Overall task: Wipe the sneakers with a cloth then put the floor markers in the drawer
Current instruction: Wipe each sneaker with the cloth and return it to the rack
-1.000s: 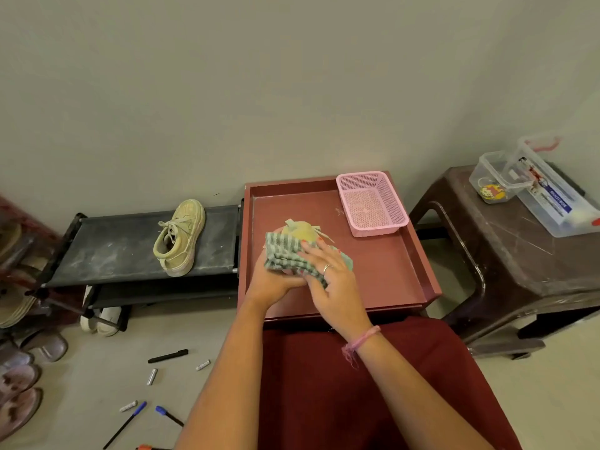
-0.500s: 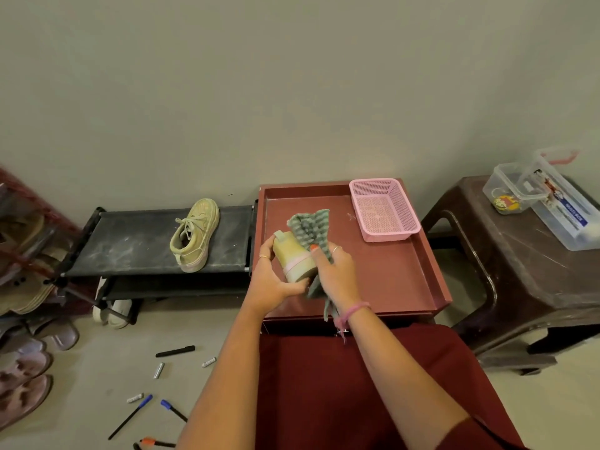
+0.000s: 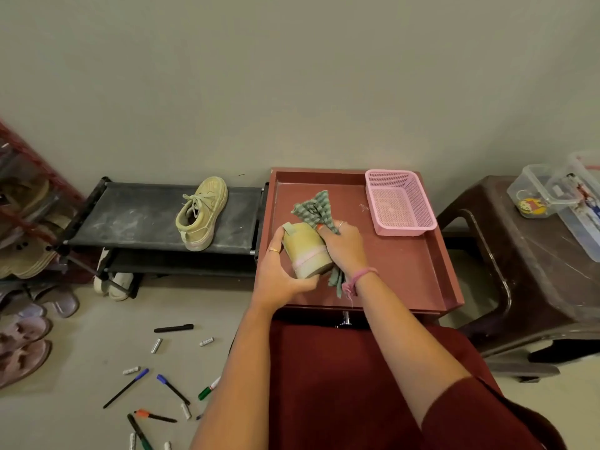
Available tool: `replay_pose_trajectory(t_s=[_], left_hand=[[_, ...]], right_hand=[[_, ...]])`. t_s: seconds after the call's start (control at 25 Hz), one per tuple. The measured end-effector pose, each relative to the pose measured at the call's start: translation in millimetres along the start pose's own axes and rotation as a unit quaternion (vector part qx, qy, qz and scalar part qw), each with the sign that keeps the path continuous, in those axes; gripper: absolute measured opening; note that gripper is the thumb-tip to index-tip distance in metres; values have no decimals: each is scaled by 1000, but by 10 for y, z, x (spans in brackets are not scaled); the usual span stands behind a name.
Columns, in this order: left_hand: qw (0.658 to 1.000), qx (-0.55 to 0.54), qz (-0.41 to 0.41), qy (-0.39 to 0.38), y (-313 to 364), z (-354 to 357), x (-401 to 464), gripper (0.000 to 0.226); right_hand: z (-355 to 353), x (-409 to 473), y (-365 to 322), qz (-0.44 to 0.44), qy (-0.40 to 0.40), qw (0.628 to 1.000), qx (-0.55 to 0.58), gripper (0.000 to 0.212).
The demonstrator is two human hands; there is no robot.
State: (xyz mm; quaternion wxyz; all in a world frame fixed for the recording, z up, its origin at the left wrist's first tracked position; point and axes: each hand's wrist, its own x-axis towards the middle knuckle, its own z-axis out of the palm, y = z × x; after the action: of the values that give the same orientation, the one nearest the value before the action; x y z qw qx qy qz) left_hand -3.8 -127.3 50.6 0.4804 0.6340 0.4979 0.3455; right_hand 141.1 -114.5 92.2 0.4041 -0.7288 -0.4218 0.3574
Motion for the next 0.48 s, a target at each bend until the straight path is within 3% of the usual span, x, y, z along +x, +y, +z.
replay_pose_trajectory(t_s=[0.08,0.16,0.2,0.28,0.36,0.48], left_hand=[[1000,-13,1,0,-38,27,-8,108],[1000,-24,13,7,-12,58,-22,104],[999,-27,15,9,-18,91,-26,102],[999,-27,18,28,-36,151,-64,102],[998,-31,17,44,-54,208,-132,102],[997,-55,17,50,-81,221,-156,101]], right_hand=[[38,-264,9,-84,-21,996,-16,17],[47,-503,47,-170,-5,983,-70,27],[37,-444,77,-173,9,981,-89,28],[11,-121,97,-71,-1,995,-66,19],[-35,84,97,11,-23,1000,-13,23],[32,-124,132,-81,-41,995,-45,19]])
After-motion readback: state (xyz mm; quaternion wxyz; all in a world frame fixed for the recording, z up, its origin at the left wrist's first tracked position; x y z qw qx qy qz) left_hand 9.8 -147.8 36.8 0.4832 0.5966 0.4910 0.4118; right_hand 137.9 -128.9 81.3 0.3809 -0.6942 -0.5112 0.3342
